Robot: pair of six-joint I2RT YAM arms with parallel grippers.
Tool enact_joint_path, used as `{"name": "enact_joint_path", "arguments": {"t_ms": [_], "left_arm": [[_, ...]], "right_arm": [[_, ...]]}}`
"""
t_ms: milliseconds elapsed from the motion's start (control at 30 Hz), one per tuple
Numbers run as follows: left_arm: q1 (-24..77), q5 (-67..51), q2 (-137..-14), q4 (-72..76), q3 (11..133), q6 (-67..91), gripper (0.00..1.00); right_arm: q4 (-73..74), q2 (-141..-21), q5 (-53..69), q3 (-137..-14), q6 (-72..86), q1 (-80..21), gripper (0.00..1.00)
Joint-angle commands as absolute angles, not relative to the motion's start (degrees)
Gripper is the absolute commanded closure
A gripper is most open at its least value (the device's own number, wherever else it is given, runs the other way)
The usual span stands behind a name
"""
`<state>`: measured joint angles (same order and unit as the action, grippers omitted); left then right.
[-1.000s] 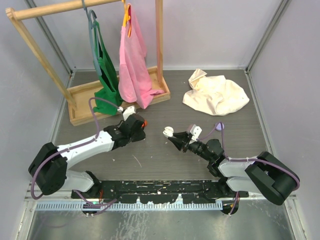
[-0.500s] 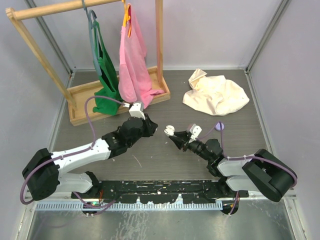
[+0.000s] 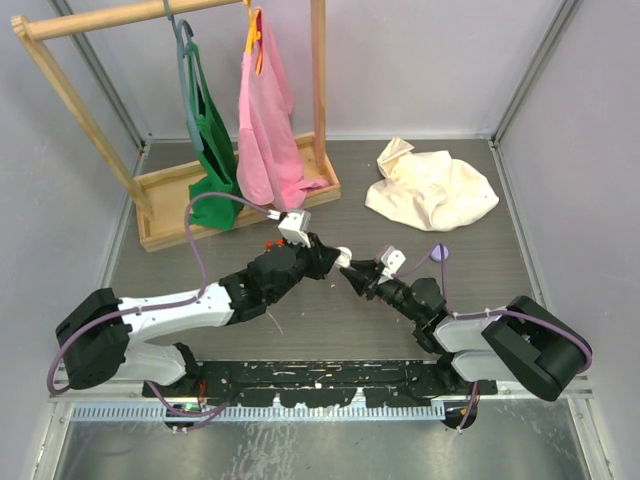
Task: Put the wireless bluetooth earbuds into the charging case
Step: Place the earbud in the charging case.
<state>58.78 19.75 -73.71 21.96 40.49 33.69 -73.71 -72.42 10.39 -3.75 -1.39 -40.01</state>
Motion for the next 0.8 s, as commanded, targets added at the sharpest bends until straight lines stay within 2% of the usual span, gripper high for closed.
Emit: {"name": "enact_joint_path", "arguments": {"t_ms": [0,767], "left_arm": [[60.5,21.2,-76.9,29.6,41.3,30.9,0.87],[61.3,25.4,-78.7,37.5,39.9,28.6,0.87]], "right_arm": [[-79.6,-72.4,9.2,-4.5,-0.7,-40.3,0.92],[-81.0,-72.0,9.7,-3.9,0.6,-40.3,0.92]]}}
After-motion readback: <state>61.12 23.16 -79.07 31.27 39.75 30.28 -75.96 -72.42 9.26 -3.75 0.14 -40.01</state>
